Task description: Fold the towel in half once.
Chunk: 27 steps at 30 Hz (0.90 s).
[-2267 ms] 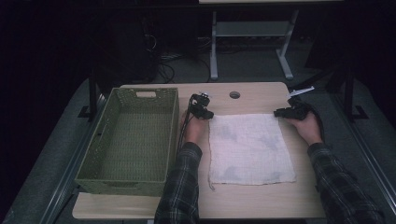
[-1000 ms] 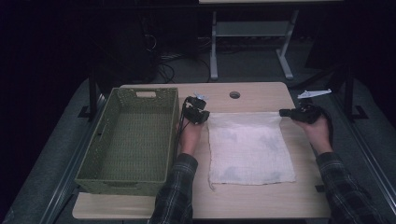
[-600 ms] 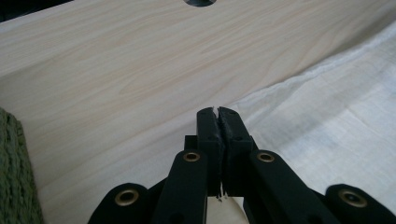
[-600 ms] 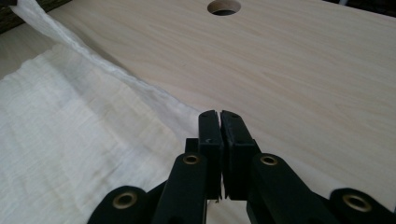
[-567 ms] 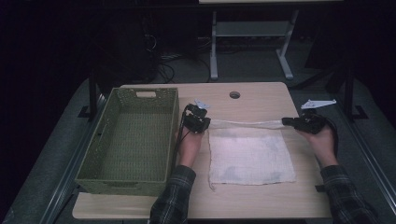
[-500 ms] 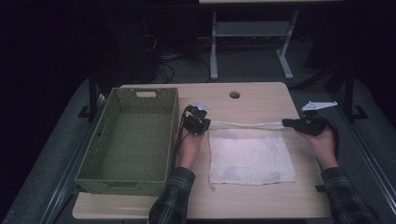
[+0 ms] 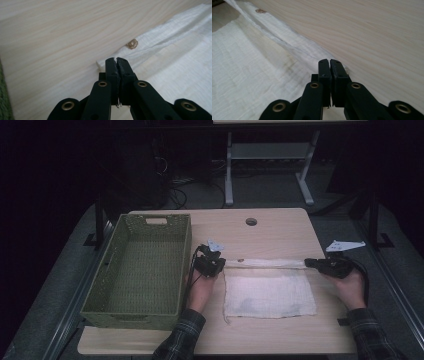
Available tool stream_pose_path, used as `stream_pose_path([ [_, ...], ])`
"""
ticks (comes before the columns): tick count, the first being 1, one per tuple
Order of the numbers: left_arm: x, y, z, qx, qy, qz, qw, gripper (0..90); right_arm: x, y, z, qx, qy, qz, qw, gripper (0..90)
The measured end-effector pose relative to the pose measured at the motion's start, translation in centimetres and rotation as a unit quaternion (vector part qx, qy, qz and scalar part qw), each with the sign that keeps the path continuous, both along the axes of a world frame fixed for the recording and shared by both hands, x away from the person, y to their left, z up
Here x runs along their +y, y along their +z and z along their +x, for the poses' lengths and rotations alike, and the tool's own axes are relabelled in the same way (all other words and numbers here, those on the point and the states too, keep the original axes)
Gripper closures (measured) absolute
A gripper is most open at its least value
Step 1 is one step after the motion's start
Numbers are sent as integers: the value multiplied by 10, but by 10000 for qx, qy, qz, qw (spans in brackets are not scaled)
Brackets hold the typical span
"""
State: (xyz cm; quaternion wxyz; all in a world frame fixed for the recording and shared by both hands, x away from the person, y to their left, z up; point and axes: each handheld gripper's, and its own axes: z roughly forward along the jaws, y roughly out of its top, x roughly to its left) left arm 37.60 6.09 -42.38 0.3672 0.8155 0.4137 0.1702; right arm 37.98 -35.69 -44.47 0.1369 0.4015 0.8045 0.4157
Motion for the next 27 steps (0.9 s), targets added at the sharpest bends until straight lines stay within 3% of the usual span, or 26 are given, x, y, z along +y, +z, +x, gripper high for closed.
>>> stream_pose_path([
  [6, -2, -2, -20, -28, -302, 28, 9995, 878, -5, -2, -13, 39, -40, 133, 9999, 873],
  [12, -3, -1, -33, 37, -485, -186, 9986, 878, -7, -2, -29, 62, 35, 277, 9996, 872],
  [21, 2, -1, -52, 25, -722, -280, 9970, 877, -9, -2, -45, 77, 105, 228, 9997, 872],
  [27, 4, -4, -61, 102, -751, -364, 9965, 877, -11, -2, -57, 76, 189, 240, 9995, 871],
])
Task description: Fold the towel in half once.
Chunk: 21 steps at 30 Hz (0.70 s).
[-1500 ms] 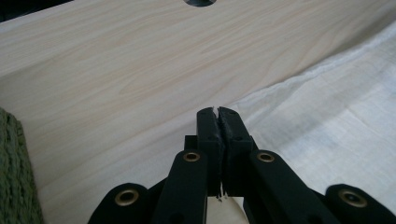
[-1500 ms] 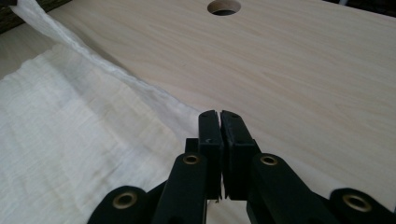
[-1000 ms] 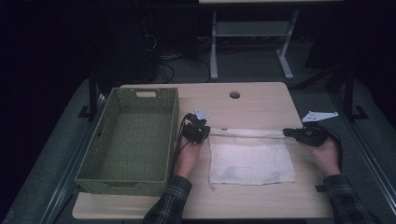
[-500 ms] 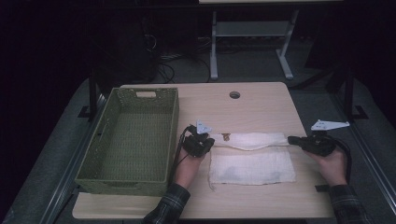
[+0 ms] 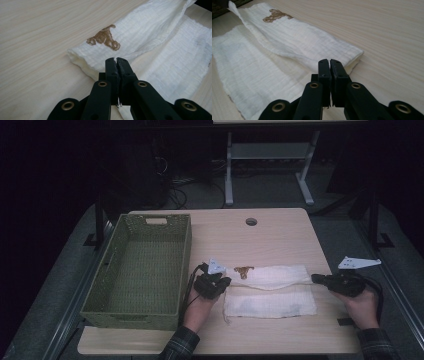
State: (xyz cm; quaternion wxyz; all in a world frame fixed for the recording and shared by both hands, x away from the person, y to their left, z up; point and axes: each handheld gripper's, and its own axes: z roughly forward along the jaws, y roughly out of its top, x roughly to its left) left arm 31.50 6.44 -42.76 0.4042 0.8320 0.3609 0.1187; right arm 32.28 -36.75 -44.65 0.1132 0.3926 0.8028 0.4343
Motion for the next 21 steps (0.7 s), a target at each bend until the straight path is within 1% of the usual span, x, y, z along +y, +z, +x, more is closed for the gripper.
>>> stream_pose_path([
  [3, 2, 1, -7, -20, -7, 9, 10000, 877, -1, 1, -6, -10, 57, 1, 10000, 871],
  [5, 4, 1, -12, 7, 38, -31, 10000, 877, -1, 1, -11, -28, 77, -8, 10000, 871],
  [7, 6, 1, -16, 35, 22, -45, 10000, 876, -2, 1, -15, -33, 120, -6, 9999, 871],
  [8, 6, 1, -18, 56, 6, -12, 10000, 877, -2, 1, -18, -34, 117, -13, 9999, 871],
  [10, 6, 1, -22, 25, -11, 3, 10000, 877, -3, 1, -22, -50, 144, -32, 9999, 871],
  [11, 6, 2, -24, 48, 0, 0, 10000, 877, -3, 2, -25, -80, 133, -23, 9999, 871],
  [14, 5, 4, -30, -11, 29, 26, 10000, 877, -3, 4, -32, -113, 141, -5, 9998, 871],
  [15, 5, 4, -30, -11, 29, 26, 10000, 877, -3, 4, -32, -113, 141, -5, 9998, 871],
  [16, 4, 4, -34, -24, 48, 91, 9999, 877, -3, 4, -36, -105, 155, -8, 9998, 871],
  [18, 3, 3, -36, 36, 70, 131, 9999, 877, -3, 3, -40, -105, 200, -17, 9997, 871],
  [19, 3, 3, -36, 36, 70, 131, 9999, 877, -3, 3, -40, -105, 200, -17, 9997, 871],
  [20, 3, 1, -36, 66, 69, 182, 9998, 877, -1, 2, -44, -80, 247, -46, 9997, 871],
  [21, 3, 0, -37, 105, 62, 158, 9998, 877, -1, 2, -46, -48, 249, -70, 9997, 871],
])
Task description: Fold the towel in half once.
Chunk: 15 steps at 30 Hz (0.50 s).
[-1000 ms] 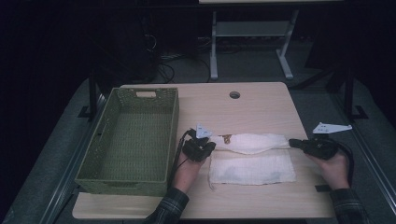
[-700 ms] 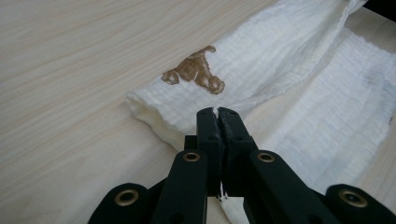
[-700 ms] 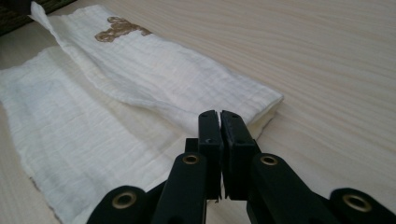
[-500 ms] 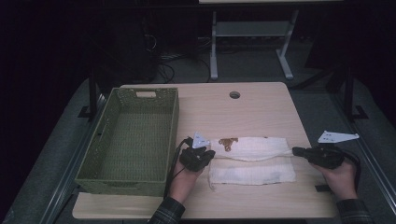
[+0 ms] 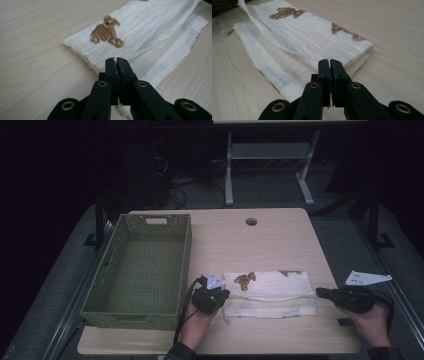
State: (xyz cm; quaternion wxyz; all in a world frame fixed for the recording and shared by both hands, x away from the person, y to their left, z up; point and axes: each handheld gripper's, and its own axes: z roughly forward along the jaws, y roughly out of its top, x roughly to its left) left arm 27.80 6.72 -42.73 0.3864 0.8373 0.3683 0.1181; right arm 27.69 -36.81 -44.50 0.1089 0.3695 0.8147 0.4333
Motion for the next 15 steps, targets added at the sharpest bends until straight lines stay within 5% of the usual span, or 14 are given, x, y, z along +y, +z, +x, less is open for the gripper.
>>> stream_pose_path([
  [12, 7, -1, -15, 129, -14, -120, 9998, 877, -6, -7, -16, 214, 103, 5, 9997, 871],
  [15, 7, -7, -20, 262, -61, -48, 9996, 877, -3, -12, -16, 292, 206, -179, 9992, 871],
])
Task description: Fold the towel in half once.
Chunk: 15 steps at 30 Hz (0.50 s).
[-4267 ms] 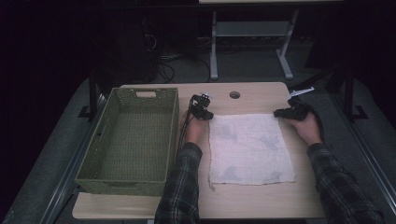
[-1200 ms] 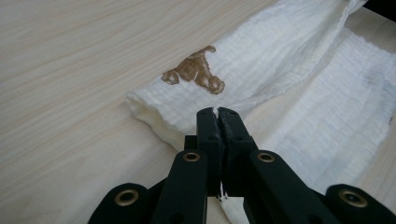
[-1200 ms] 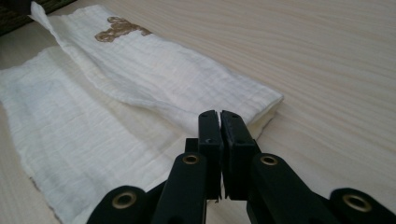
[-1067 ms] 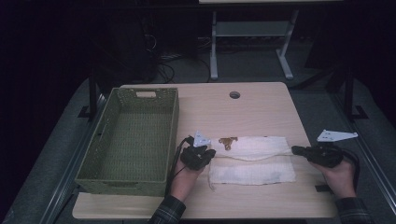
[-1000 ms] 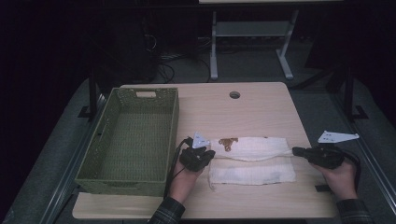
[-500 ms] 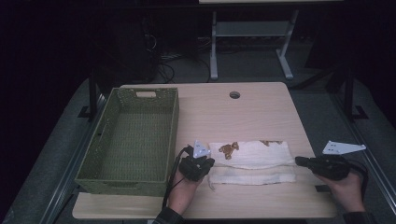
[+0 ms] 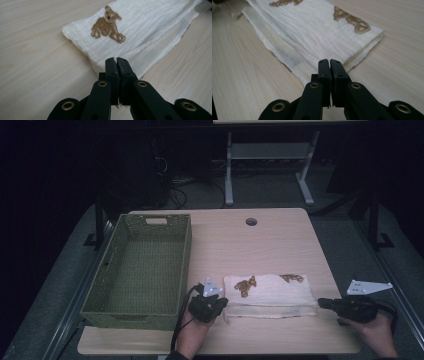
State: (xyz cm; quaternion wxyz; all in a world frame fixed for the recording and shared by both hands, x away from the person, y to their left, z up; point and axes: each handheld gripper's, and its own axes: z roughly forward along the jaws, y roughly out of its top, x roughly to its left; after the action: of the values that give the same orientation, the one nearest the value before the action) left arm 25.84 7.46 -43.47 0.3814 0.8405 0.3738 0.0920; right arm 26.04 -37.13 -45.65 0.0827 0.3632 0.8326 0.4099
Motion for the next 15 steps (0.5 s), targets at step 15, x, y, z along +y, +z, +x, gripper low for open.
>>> stream_pose_path([
  [15, -3, -12, -2, 260, -298, 391, 9985, 873, -3, -6, -14, 176, 36, -351, 9992, 888],
])
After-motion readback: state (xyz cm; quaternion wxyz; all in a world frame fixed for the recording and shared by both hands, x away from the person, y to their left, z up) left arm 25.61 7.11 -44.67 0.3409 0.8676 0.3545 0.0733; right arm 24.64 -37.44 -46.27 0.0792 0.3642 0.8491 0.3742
